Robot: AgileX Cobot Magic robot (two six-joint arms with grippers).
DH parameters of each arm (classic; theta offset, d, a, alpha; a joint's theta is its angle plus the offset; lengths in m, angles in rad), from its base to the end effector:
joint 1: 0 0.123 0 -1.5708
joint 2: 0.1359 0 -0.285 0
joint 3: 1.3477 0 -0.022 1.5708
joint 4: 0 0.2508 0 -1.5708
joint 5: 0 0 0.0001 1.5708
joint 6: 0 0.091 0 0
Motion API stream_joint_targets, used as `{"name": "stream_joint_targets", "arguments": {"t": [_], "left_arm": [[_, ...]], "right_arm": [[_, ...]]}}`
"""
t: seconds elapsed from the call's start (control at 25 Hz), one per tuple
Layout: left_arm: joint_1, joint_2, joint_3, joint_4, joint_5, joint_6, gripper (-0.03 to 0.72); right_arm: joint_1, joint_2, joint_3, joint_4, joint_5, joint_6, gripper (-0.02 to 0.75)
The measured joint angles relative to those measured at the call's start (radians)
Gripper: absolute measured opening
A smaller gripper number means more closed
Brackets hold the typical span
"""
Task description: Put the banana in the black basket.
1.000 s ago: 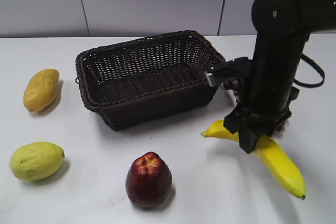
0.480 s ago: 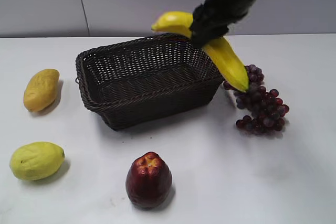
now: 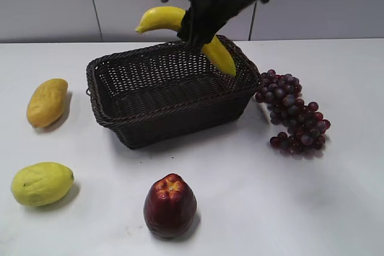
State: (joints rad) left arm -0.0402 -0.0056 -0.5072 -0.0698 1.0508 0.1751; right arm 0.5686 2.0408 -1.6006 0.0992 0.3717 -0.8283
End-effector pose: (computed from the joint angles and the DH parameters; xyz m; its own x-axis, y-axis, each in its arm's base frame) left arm -0.0065 -0.0053 0.2802 -0.4169 0.1565 -0.8954 0.1544 0.9829 0.0999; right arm 0.3971 0.2577 0.2310 -0.0369 -0.8196 -0.5718 -0.7900 0.3743 -0.4856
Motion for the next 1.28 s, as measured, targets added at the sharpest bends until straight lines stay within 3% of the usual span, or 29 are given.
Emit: {"name": "stream_joint_targets", "arguments": {"t": [0.28, 0.52, 0.76, 1.08, 1.28], "left_arm": [[0.0, 0.0, 0.0, 0.0, 0.0, 0.0, 0.482], [0.0, 0.0, 0.0, 0.0, 0.0, 0.0, 0.482], [0.0, 0.0, 0.0, 0.0, 0.0, 0.0, 0.482], [0.0, 0.0, 0.0, 0.0, 0.0, 0.0, 0.482], [0.0, 0.0, 0.0, 0.0, 0.0, 0.0, 0.482]], "right_arm": [[0.028, 0.12, 0.001, 0.0, -0.036, -0.043, 0.36], [0.038, 0.131, 0.001, 0.009, -0.025, -0.042, 0.576], [0.038, 0.051, 0.001, 0.01, 0.056, 0.144, 0.592], [0.013, -0.14, 0.001, -0.073, 0.377, 0.533, 0.592], [-0.062, -0.24, 0.001, -0.109, 0.599, 0.683, 0.592]]}}
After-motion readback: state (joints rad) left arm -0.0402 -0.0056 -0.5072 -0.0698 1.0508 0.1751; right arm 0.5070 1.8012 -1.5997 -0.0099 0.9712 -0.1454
